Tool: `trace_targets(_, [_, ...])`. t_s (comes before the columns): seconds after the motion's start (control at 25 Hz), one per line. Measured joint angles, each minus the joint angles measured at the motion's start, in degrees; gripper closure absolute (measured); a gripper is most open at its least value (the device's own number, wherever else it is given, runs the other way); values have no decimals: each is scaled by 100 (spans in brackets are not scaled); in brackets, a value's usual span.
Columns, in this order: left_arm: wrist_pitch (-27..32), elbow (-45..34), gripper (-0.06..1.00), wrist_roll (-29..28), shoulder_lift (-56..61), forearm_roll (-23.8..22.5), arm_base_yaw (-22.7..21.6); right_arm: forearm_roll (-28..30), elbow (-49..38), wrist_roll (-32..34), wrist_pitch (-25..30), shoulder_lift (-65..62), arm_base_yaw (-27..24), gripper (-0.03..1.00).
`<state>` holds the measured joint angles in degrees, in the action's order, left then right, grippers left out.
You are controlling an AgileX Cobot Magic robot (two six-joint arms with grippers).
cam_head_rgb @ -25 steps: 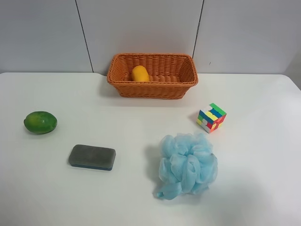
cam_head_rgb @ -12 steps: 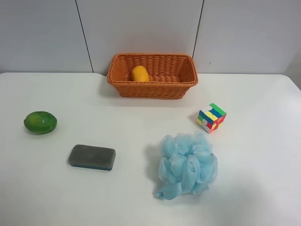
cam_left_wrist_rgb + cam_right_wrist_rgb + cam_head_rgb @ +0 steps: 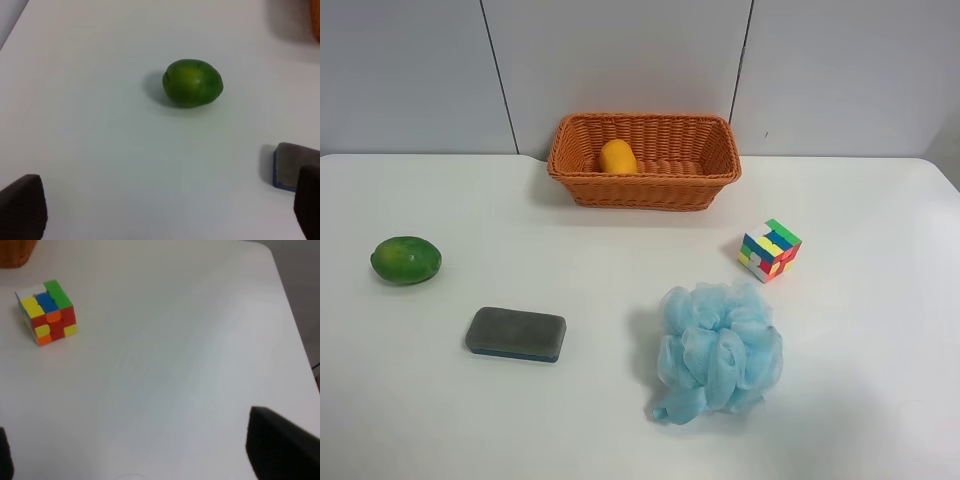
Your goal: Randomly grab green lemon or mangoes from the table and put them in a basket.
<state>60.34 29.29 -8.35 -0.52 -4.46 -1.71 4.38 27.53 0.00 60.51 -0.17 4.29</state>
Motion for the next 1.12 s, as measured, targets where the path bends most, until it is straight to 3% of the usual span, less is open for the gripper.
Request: trace_targets(1.12, [31,-4,-5,-18,88,0,0,0,0,0,0,0,0,5])
